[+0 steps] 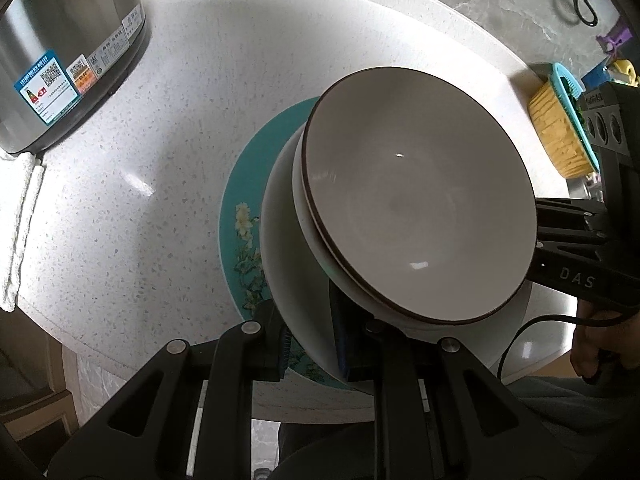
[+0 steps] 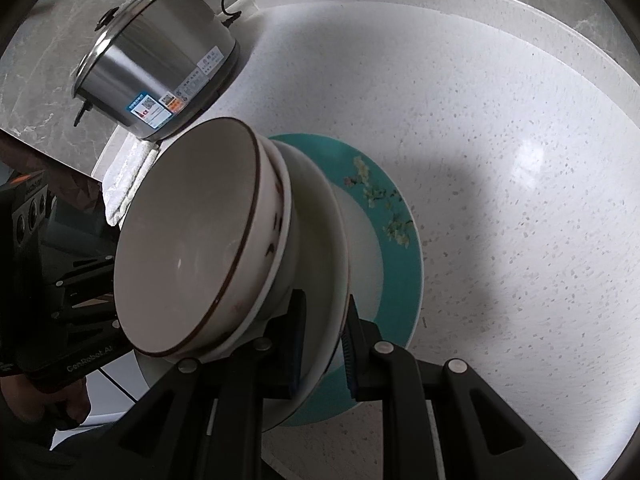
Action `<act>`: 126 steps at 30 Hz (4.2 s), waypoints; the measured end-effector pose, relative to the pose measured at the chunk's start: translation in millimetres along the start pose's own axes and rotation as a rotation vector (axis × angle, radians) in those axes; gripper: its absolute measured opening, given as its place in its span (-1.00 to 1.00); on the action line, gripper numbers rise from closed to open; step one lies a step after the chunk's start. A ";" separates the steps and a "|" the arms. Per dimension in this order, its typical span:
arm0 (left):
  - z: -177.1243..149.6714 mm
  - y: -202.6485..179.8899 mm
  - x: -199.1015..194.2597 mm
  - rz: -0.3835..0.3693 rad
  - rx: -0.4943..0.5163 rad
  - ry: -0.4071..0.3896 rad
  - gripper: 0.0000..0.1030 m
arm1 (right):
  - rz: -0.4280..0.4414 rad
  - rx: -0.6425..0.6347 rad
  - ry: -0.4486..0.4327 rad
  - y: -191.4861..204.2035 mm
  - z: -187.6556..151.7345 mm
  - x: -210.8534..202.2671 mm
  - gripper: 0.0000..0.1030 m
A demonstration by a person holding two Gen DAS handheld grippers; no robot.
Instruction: Organize plates and bowls
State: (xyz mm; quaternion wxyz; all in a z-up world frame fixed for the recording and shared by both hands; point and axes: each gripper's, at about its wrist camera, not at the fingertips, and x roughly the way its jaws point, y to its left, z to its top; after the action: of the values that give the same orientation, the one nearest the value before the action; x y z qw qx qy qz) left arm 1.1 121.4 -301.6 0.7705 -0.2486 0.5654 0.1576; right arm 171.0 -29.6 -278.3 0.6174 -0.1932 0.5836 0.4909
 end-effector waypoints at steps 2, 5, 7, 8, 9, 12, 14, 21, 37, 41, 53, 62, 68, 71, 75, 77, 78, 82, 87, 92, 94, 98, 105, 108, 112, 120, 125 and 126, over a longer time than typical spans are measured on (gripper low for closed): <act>0.5 1.9 5.1 -0.001 0.003 0.003 -0.70 | -0.001 0.005 0.001 -0.1 -1.5 3.3 -0.64; 1.3 2.3 9.4 0.001 0.013 0.000 -0.70 | -0.003 0.011 0.000 -0.6 -3.3 6.5 -0.64; 3.6 2.1 10.3 0.002 0.019 -0.001 -0.70 | -0.006 0.010 -0.007 -0.5 -3.6 7.5 -0.64; 3.5 2.2 9.7 0.002 0.020 -0.002 -0.70 | -0.007 0.011 -0.009 -0.5 -4.1 7.6 -0.64; 3.1 1.7 9.7 0.002 0.022 -0.002 -0.70 | -0.009 0.010 -0.010 -0.6 -4.0 8.0 -0.64; 2.0 2.0 11.8 0.001 0.025 -0.003 -0.70 | -0.014 0.005 -0.013 0.6 -3.2 10.3 -0.64; 5.2 4.3 13.7 0.001 0.028 0.003 -0.70 | -0.016 0.004 -0.015 0.8 -3.5 11.9 -0.64; 10.7 8.6 14.4 -0.007 0.021 0.001 -0.69 | -0.010 0.020 -0.010 -0.5 -5.5 15.8 -0.64; 15.0 14.0 7.0 -0.008 0.085 0.011 -0.42 | -0.058 0.110 -0.053 -2.4 -15.1 8.8 -0.20; 4.7 12.2 -6.8 -0.002 0.092 -0.003 0.11 | -0.071 0.132 -0.085 -2.1 -25.8 -3.3 -0.02; -26.3 -16.9 -74.0 0.143 0.130 -0.137 0.49 | -0.145 0.205 -0.322 -1.3 -76.0 -76.2 0.28; -52.5 -89.1 -117.4 0.243 0.281 -0.280 0.49 | -0.426 0.243 -0.648 45.5 -134.3 -158.2 0.65; -54.9 -108.0 -137.6 0.116 0.338 -0.237 0.49 | -0.637 0.338 -0.782 77.1 -165.9 -197.7 0.84; -59.4 -108.5 -145.9 0.075 0.442 -0.250 0.49 | -0.622 0.408 -0.884 93.2 -180.0 -212.1 0.97; -54.8 -95.2 -150.4 0.020 0.539 -0.190 0.49 | -0.637 0.506 -0.964 116.7 -184.8 -216.8 0.99; -50.3 -85.5 -156.0 0.039 0.580 -0.177 0.49 | -0.745 0.623 -0.879 127.3 -175.8 -216.0 0.99; -48.4 -82.5 -159.0 0.040 0.595 -0.180 0.49 | -0.784 0.680 -0.828 133.3 -170.3 -216.0 0.99; -39.0 -61.9 -174.4 0.015 0.641 -0.213 0.49 | -0.817 0.836 -0.762 157.3 -164.0 -216.1 0.99; -30.2 -35.2 -188.5 -0.003 0.653 -0.208 0.49 | -0.760 0.841 -0.847 193.0 -159.9 -219.6 0.99; -14.1 -26.2 -192.1 -0.011 0.631 -0.214 0.49 | -0.564 0.832 -0.753 178.6 -136.9 -203.1 0.99; -8.7 -26.8 -191.2 -0.028 0.635 -0.214 0.49 | -0.527 0.891 -0.709 170.0 -132.5 -196.7 0.99; -3.6 -25.5 -190.6 -0.037 0.627 -0.208 0.49 | -0.585 0.959 -0.619 170.3 -123.5 -184.6 0.99; -1.5 -23.9 -185.4 -0.022 0.628 -0.207 0.49 | -0.694 0.929 -0.539 187.6 -104.6 -167.0 0.99; 0.6 -19.3 -182.3 -0.016 0.617 -0.202 0.49 | -0.689 0.907 -0.534 191.7 -98.3 -162.1 0.99; 0.6 -15.0 -181.6 -0.008 0.614 -0.203 0.49 | -0.710 0.874 -0.558 201.8 -92.8 -161.5 0.99; -0.1 -14.8 -193.2 0.007 0.602 -0.238 0.49 | -0.704 0.869 -0.571 202.4 -85.5 -162.7 0.99; 0.5 -10.4 -193.5 0.015 0.586 -0.240 0.49 | -0.668 0.871 -0.566 201.1 -80.6 -158.3 0.99; 0.9 -8.9 -193.1 0.022 0.582 -0.241 0.49 | -0.661 0.869 -0.567 201.7 -80.1 -157.3 0.99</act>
State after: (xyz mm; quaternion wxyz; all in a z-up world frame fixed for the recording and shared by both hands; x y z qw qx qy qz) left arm -53.6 122.0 -116.1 0.8689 0.0088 0.4942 0.0257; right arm -13.6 -65.0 -87.2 0.8904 0.0434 0.4526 0.0229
